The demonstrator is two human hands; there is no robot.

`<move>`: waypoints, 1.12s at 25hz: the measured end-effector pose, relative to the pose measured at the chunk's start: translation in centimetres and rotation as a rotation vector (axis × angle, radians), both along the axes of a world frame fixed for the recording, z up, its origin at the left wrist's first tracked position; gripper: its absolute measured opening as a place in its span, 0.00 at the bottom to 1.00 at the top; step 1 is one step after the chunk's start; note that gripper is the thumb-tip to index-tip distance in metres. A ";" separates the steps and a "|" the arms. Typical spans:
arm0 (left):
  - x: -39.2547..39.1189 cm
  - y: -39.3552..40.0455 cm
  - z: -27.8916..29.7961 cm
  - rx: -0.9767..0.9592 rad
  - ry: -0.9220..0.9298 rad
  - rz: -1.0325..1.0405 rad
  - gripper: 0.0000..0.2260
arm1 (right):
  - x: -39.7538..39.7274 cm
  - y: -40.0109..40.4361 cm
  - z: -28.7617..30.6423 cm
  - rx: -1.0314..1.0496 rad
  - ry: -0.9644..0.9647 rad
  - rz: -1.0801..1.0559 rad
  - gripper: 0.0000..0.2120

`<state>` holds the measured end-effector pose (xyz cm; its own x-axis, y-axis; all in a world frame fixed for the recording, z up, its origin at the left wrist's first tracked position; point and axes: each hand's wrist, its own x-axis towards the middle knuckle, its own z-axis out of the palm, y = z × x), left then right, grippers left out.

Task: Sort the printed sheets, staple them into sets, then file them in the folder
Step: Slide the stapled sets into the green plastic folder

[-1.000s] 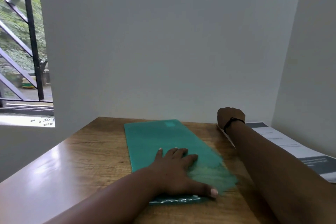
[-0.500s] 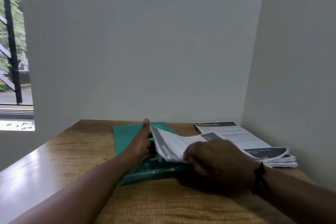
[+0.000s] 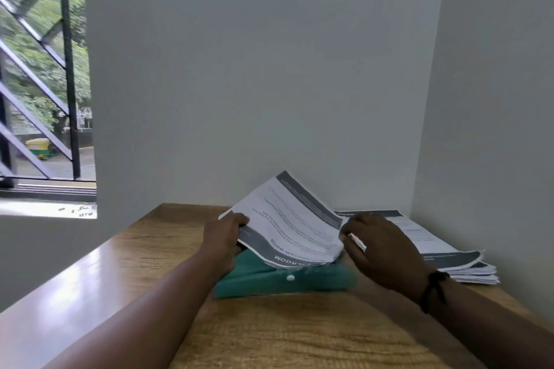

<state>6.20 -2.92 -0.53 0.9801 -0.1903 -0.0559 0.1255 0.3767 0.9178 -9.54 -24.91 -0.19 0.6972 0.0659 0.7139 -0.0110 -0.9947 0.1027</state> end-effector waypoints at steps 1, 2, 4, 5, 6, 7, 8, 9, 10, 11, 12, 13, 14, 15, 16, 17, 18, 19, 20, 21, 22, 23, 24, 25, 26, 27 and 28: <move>-0.2 0.2 0.1 -0.018 0.000 0.025 0.10 | 0.7 0.6 0.7 0.206 0.050 -0.065 0.16; -0.6 0.2 0.1 -0.017 -0.007 0.032 0.10 | 1.6 1.1 1.5 0.453 0.147 -0.099 0.20; -1.0 0.0 -0.2 0.007 0.003 -0.001 0.11 | 3.4 1.9 2.4 0.853 0.361 -0.072 0.22; -1.3 -0.2 -0.2 0.035 0.024 -0.035 0.12 | 4.1 2.2 2.5 0.879 0.483 -0.101 0.22; -1.6 -0.3 -0.3 0.073 0.052 -0.082 0.13 | 4.7 2.5 2.2 0.794 0.574 -0.150 0.26; -1.8 -0.3 -0.3 0.124 0.077 -0.129 0.13 | 5.3 2.8 1.5 0.673 0.646 -0.206 0.24; -1.8 -0.2 -0.3 0.155 0.095 -0.163 0.14 | 5.5 3.1 0.8 0.563 0.678 -0.243 0.18; -1.6 0.0 -0.2 0.167 0.106 -0.189 0.15 | 5.6 3.4 0.2 0.507 0.702 -0.270 0.12; -1.3 0.2 -0.2 0.168 0.112 -0.219 0.16 | 5.5 3.3 -0.3 0.537 0.708 -0.268 0.11; -1.1 0.5 0.0 0.173 0.116 -0.257 0.16 | 5.3 3.1 -0.6 0.619 0.691 -0.245 0.12; -0.8 0.7 0.1 0.177 0.116 -0.296 0.17 | 5.1 2.8 -0.7 0.696 0.659 -0.210 0.19; -0.6 0.9 0.1 0.179 0.120 -0.325 0.18 | 4.9 2.3 -0.9 0.757 0.634 -0.171 0.26; -0.2 1.0 0.1 0.163 0.124 -0.347 0.18 | 4.9 1.9 -1.1 0.785 0.613 -0.127 0.31; 0.0 1.1 0.1 0.139 0.127 -0.356 0.18 | 4.8 1.6 -1.2 0.808 0.603 -0.086 0.34; 0.2 1.2 0.0 0.113 0.134 -0.354 0.17 | 4.7 1.5 -1.2 0.840 0.590 -0.047 0.35; 0.4 1.4 0.0 0.106 0.140 -0.354 0.18 | 4.8 1.3 -1.3 0.885 0.583 -0.016 0.36; 0.7 1.6 -0.2 0.117 0.149 -0.370 0.20 | 4.8 1.1 -1.2 0.917 0.574 0.010 0.35; 0.9 1.9 -0.2 0.153 0.158 -0.401 0.21 | 4.9 1.0 -1.1 0.941 0.572 0.021 0.34; 0.9 2.2 -0.1 0.197 0.159 -0.454 0.21 | 4.9 0.9 -1.1 0.967 0.559 0.028 0.34; 0.5 2.5 0.2 0.250 0.155 -0.502 0.18 | 5.0 0.7 -1.2 0.994 0.535 0.020 0.34; 0.3 2.7 0.4 0.289 0.152 -0.544 0.14 | 5.0 0.7 -1.1 1.041 0.503 0.014 0.34; 0.1 2.8 0.5 0.334 0.155 -0.577 0.12 | 5.0 0.4 -1.2 1.092 0.471 0.005 0.33; -0.1 2.8 0.6 0.369 0.165 -0.593 0.10 | 5.0 0.4 -1.1 1.136 0.447 0.006 0.30; -0.4 2.7 0.7 0.392 0.179 -0.586 0.09 | 5.1 0.2 -1.2 1.171 0.439 0.019 0.27; -0.5 2.5 0.6 0.402 0.190 -0.570 0.08 | 5.1 0.2 -1.2 1.200 0.427 0.027 0.24; -0.5 2.2 0.5 0.422 0.188 -0.541 0.08 | 5.2 0.0 -1.3 1.223 0.421 0.038 0.22; -0.4 1.8 0.3 0.444 0.181 -0.494 0.09 | 5.2 0.0 -1.2 1.253 0.405 0.052 0.21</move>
